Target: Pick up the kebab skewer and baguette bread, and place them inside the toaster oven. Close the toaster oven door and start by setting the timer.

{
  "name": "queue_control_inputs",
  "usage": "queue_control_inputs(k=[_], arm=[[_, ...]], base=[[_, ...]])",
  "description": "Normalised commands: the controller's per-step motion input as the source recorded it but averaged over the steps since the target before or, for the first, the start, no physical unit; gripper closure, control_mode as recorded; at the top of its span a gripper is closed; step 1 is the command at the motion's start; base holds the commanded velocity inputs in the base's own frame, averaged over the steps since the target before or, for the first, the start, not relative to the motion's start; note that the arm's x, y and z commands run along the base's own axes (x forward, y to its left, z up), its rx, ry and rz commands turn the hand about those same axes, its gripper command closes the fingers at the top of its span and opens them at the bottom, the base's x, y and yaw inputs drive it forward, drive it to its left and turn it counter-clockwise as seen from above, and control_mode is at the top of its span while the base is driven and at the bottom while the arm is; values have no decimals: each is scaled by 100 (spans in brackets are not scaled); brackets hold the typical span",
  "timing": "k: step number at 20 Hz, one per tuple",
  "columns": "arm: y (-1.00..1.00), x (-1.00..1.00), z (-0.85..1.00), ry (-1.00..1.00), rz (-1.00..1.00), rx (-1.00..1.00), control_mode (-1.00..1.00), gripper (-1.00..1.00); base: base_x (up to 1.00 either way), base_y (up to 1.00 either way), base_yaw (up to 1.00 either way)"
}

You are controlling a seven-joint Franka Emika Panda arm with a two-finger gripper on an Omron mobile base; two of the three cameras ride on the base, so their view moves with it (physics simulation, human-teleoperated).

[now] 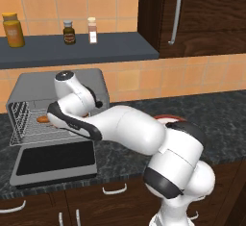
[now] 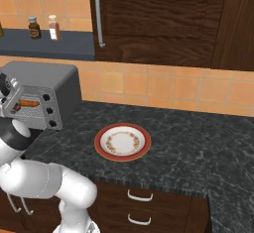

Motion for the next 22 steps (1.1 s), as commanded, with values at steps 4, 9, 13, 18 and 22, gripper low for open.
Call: queue_control_inputs(k=[4,9,13,18,22], arm=[[16,28,-18,-2,0,0,-100,100],[18,37,-6,-1,-1,0,-100,100],[19,35,0,0,-3,0,-100,100],[19,28,0,0,-3,0,-100,100],[6,6,0,6,0,0,-100,100]], base=[[0,0,0],[0,0,0],[0,0,0],[0,0,0],[0,0,0]])
